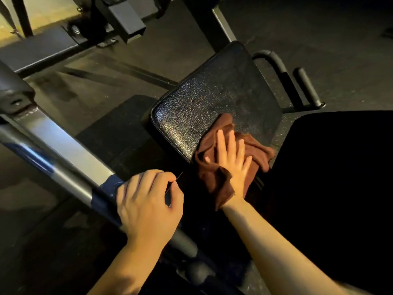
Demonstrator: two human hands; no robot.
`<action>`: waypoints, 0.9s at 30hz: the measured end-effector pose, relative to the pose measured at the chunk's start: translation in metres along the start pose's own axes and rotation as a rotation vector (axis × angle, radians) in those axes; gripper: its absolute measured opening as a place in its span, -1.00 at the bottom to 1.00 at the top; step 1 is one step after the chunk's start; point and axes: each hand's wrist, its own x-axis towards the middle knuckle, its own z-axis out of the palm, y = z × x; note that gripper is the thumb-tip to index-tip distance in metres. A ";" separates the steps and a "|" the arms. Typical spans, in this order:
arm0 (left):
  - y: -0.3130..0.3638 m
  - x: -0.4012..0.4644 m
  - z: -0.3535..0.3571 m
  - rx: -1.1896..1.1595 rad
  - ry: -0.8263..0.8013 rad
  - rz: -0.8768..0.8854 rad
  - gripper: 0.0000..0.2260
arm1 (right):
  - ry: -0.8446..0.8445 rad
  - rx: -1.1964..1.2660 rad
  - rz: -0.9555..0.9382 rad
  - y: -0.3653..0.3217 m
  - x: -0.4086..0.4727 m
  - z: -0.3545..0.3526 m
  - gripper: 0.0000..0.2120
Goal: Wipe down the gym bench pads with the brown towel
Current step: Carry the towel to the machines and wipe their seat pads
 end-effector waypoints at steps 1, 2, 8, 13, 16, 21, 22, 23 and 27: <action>0.000 0.000 -0.001 -0.002 -0.009 -0.010 -0.85 | 0.037 0.008 -0.076 -0.013 -0.012 0.000 -0.23; 0.000 0.000 -0.002 -0.005 -0.023 -0.019 -0.85 | 0.081 0.031 -0.145 -0.020 -0.019 0.004 -0.24; -0.005 -0.008 -0.009 -0.015 -0.159 -0.009 -0.73 | 0.190 0.132 -0.315 -0.027 -0.028 0.002 -0.49; -0.011 -0.031 -0.018 -0.119 -0.155 0.035 -0.73 | 0.141 0.345 -0.334 -0.026 -0.030 -0.012 -0.55; -0.008 -0.030 -0.025 -0.165 -0.142 -0.015 -0.68 | 0.175 0.528 -0.294 -0.031 -0.037 -0.028 -0.63; 0.011 -0.011 -0.038 -0.309 -0.209 -0.064 -0.49 | 0.308 0.719 -0.309 -0.054 -0.054 -0.078 -0.81; 0.018 -0.006 -0.040 -0.357 -0.268 -0.074 -0.44 | 0.331 0.742 -0.300 -0.057 -0.057 -0.089 -0.81; 0.025 -0.002 -0.042 -0.413 -0.332 -0.090 -0.41 | 0.353 0.765 -0.295 -0.060 -0.059 -0.098 -0.81; 0.051 0.012 -0.054 -0.592 -0.368 -0.025 -0.71 | 0.376 0.807 -0.249 -0.062 -0.074 -0.128 -0.81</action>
